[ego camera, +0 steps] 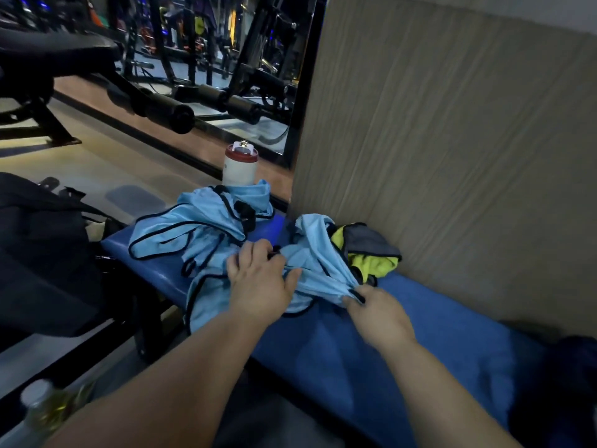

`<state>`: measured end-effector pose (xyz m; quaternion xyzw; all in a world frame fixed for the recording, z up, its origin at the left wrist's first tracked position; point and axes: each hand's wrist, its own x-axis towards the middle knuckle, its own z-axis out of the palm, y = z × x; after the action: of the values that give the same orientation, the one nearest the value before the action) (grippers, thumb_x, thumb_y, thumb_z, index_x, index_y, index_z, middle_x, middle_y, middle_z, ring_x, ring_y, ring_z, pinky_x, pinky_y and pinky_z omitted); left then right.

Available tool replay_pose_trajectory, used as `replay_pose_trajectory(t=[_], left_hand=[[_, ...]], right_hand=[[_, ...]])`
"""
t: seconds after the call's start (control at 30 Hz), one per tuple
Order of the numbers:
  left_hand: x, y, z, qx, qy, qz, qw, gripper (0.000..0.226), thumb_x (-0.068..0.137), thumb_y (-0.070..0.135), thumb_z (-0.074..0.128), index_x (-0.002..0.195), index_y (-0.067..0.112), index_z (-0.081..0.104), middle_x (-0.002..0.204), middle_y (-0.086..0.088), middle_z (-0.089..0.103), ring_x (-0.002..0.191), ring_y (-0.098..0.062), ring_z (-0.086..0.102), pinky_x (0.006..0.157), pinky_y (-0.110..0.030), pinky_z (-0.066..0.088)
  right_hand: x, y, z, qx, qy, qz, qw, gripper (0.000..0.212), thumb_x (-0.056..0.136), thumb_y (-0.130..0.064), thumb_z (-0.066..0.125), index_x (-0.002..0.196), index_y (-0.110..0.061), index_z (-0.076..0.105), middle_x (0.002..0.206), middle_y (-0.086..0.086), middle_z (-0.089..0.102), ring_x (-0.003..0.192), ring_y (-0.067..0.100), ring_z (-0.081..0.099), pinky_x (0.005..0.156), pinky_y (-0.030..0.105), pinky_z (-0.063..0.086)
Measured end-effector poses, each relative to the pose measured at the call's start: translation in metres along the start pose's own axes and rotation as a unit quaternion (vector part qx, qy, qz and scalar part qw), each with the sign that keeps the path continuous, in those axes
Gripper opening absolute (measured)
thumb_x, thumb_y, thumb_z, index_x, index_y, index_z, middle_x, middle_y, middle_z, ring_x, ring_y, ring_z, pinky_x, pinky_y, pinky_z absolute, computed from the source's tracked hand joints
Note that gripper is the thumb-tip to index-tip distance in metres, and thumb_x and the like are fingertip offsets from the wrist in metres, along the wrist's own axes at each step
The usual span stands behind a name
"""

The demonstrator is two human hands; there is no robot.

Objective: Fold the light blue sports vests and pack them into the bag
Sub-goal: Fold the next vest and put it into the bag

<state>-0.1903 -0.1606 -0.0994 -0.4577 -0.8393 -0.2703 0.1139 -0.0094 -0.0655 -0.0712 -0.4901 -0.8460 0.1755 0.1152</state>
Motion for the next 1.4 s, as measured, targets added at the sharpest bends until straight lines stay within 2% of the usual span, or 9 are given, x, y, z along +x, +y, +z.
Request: replay_pose_trajectory(t=[0.1,0.27,0.37,0.5,0.6,0.8,1.03,1.2,1.4], left_hand=[[-0.006,0.014,-0.003,-0.021,-0.150,0.016,0.988,0.058,0.096,0.064,0.016,0.123,0.035,0.060,0.154,0.005,0.024,0.143,-0.019,0.008,0.114,-0.049,0.001],[-0.019,0.045,0.008,-0.024,-0.300,0.089,0.949,0.054,0.099,0.060,0.022,0.145,0.033,0.034,0.158,0.007,0.020,0.146,-0.022,0.006,0.116,-0.051,0.002],[-0.024,0.068,0.009,-0.039,-0.287,0.107,0.951,0.047,0.099,0.057,0.030,0.136,0.034,0.045,0.144,0.007,0.044,0.137,-0.023,0.026,0.112,-0.047,0.015],[-0.025,0.094,0.003,-0.104,-0.100,0.112,0.983,0.024,0.095,0.049,0.047,0.100,0.030,0.060,0.095,0.008,0.065,0.104,-0.021,0.052,0.086,-0.037,0.032],[-0.027,0.104,0.008,-0.128,-0.035,0.112,0.985,0.028,0.090,0.045,0.057,0.110,0.026,0.059,0.108,0.003,0.061,0.107,-0.025,0.050,0.083,-0.038,0.034],[-0.035,0.122,0.024,-0.119,-0.197,0.082,0.970,0.070,0.093,0.050,0.053,0.151,0.032,0.019,0.157,0.005,0.024,0.142,-0.025,0.024,0.110,-0.048,0.025],[-0.030,0.127,0.025,-0.310,-0.262,0.093,0.909,0.061,0.092,0.038,0.062,0.146,0.030,0.035,0.137,0.004,0.051,0.126,-0.015,0.048,0.098,-0.028,0.040],[-0.032,0.126,0.019,-0.352,-0.329,0.120,0.868,0.043,0.102,0.042,0.039,0.145,0.036,0.036,0.126,0.013,0.053,0.120,-0.005,0.047,0.097,-0.023,0.034],[-0.030,0.122,0.024,-0.349,-0.293,0.147,0.878,0.050,0.095,0.023,0.060,0.141,0.031,0.041,0.137,0.006,0.048,0.122,-0.011,0.050,0.096,-0.023,0.042]], right_hand=[[-0.026,0.044,-0.027,-0.017,0.033,0.038,0.999,0.020,0.095,-0.042,0.055,0.095,-0.025,0.063,0.104,0.003,0.060,0.094,0.022,0.058,0.070,0.030,0.039],[-0.072,0.098,-0.073,-0.035,0.034,0.071,0.996,0.013,0.089,-0.045,0.064,0.084,-0.033,0.059,0.096,-0.004,0.062,0.086,0.014,0.055,0.070,0.027,0.036],[-0.094,0.121,-0.091,-0.052,0.061,0.098,0.992,0.025,0.081,-0.050,0.073,0.089,-0.027,0.067,0.091,-0.004,0.066,0.091,0.018,0.062,0.072,0.029,0.040],[-0.121,0.142,-0.119,-0.120,0.099,0.191,0.969,0.029,0.083,-0.053,0.069,0.086,-0.026,0.058,0.093,0.004,0.067,0.097,0.029,0.064,0.069,0.033,0.043],[-0.133,0.151,-0.131,-0.219,0.073,0.244,0.942,0.031,0.086,-0.046,0.062,0.104,-0.021,0.059,0.113,0.007,0.067,0.105,0.029,0.062,0.071,0.032,0.042],[-0.137,0.130,-0.128,-0.241,-0.014,0.232,0.942,0.069,0.078,-0.057,0.062,0.138,-0.032,0.039,0.140,0.005,0.044,0.133,0.030,0.035,0.104,0.043,0.038],[-0.111,0.099,-0.086,-0.197,0.110,0.078,0.971,0.048,0.092,-0.048,0.054,0.136,-0.032,0.051,0.142,-0.005,0.043,0.139,0.019,0.026,0.116,0.044,0.016],[-0.081,0.100,-0.053,-0.127,0.010,0.060,0.990,0.065,0.094,-0.050,0.053,0.150,-0.031,0.029,0.149,-0.003,0.042,0.141,0.020,0.033,0.120,0.049,0.009],[-0.068,0.108,-0.055,0.012,0.066,0.141,0.988,0.014,0.096,-0.020,0.048,0.083,-0.017,0.053,0.083,0.007,0.062,0.085,0.030,0.057,0.072,0.035,0.043]])
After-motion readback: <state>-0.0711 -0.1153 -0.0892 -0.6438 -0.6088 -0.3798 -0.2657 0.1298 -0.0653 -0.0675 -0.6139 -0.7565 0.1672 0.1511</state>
